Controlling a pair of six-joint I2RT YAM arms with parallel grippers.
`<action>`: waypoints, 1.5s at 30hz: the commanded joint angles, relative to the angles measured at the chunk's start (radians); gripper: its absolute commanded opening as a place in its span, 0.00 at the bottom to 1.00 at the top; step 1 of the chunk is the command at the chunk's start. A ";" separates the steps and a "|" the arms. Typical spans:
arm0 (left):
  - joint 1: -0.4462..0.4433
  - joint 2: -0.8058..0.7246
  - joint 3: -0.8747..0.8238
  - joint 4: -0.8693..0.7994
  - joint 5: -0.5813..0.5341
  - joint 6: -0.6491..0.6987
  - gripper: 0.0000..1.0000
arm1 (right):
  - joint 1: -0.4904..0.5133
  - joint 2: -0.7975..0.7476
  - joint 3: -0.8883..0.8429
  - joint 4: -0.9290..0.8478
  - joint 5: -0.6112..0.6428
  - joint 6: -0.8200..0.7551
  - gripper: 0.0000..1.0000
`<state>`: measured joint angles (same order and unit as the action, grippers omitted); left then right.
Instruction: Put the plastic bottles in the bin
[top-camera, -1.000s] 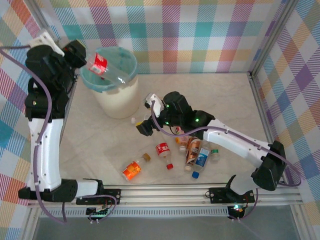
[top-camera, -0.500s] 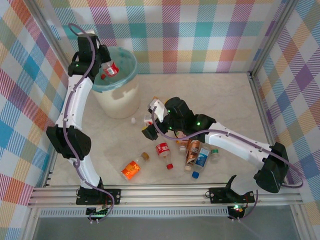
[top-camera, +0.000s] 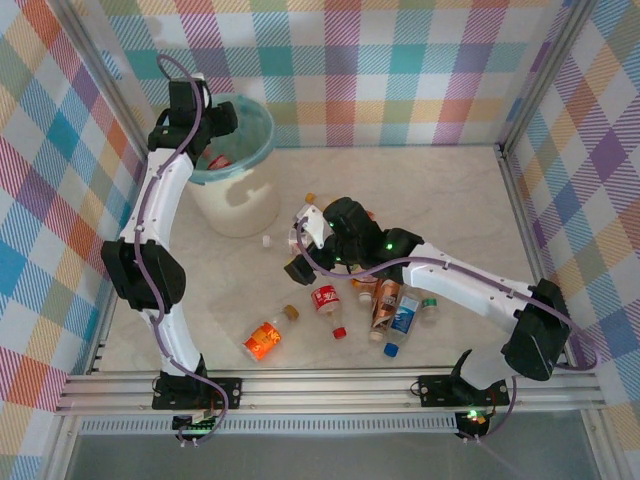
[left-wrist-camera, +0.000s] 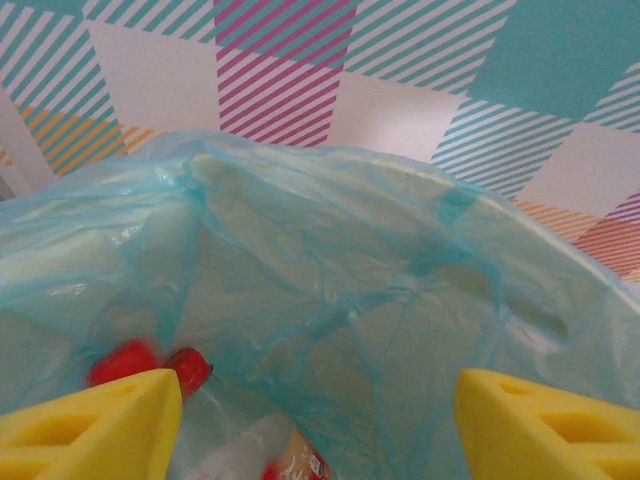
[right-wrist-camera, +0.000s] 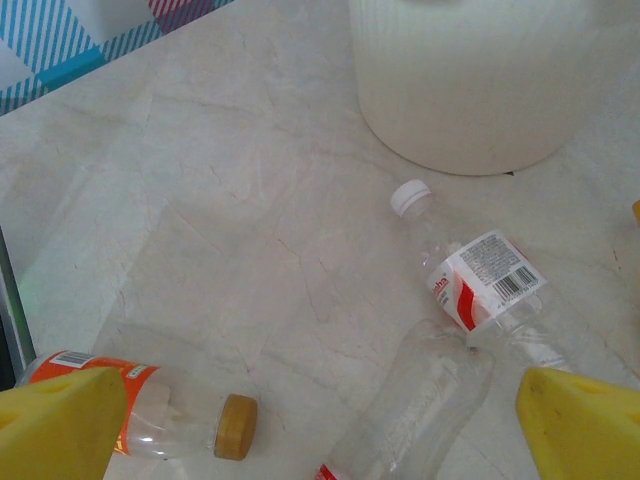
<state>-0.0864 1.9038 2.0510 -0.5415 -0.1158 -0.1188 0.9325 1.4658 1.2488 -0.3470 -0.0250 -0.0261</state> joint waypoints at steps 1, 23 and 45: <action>0.004 -0.021 0.100 -0.045 0.024 -0.017 0.73 | 0.002 0.007 0.011 -0.034 -0.026 -0.004 1.00; -0.168 -0.687 -0.504 -0.116 0.213 -0.047 0.73 | -0.095 0.204 0.189 -0.352 0.065 -0.094 0.93; -0.257 -1.001 -1.064 -0.127 0.141 -0.195 0.74 | -0.095 0.431 0.085 -0.280 -0.158 0.279 0.90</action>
<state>-0.3382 0.9211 1.0084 -0.6796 0.0753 -0.2745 0.8326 1.8790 1.3441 -0.6624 -0.1230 0.2169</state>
